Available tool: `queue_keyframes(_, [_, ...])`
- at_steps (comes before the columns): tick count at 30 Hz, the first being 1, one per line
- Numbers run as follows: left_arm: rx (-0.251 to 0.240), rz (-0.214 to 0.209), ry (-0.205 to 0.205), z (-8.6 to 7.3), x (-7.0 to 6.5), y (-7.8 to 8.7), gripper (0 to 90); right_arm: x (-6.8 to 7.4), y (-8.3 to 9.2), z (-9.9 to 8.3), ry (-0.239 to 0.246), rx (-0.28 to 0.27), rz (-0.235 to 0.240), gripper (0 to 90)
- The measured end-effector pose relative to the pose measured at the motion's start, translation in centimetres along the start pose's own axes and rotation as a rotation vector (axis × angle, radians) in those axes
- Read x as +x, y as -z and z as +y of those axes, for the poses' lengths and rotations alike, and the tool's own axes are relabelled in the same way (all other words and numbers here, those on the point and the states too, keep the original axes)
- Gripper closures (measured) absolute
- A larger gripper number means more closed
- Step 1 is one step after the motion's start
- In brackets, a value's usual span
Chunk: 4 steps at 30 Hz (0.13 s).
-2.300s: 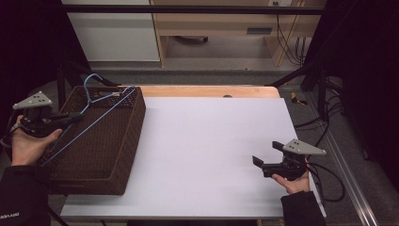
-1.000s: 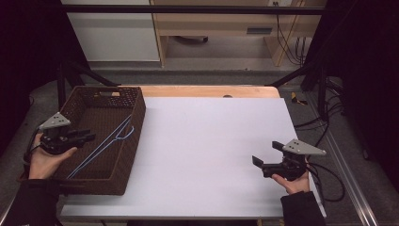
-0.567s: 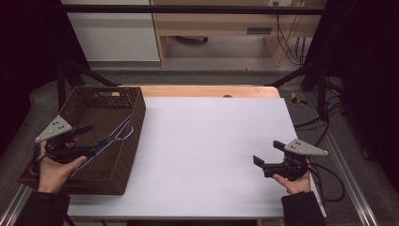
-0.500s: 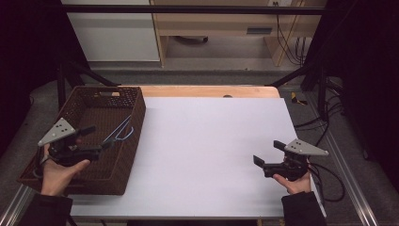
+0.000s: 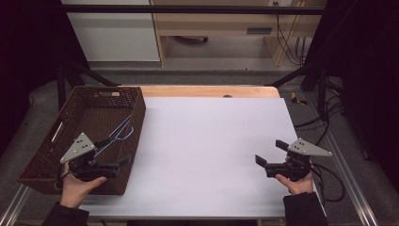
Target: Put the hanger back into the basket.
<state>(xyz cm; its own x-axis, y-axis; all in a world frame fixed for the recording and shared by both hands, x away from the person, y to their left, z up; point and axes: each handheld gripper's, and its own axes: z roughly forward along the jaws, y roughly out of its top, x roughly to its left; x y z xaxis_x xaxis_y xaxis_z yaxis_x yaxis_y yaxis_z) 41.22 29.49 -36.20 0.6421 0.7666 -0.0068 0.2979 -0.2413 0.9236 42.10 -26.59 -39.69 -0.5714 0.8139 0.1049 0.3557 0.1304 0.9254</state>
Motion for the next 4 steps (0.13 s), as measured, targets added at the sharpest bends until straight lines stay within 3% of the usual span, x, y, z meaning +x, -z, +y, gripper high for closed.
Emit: queue_keyframes(4, [0.002, -0.003, 0.000, -0.63, -0.22, -0.24, 4.5, -0.01, 0.18, 0.06, -0.002, -0.005, -0.001, 1.8])
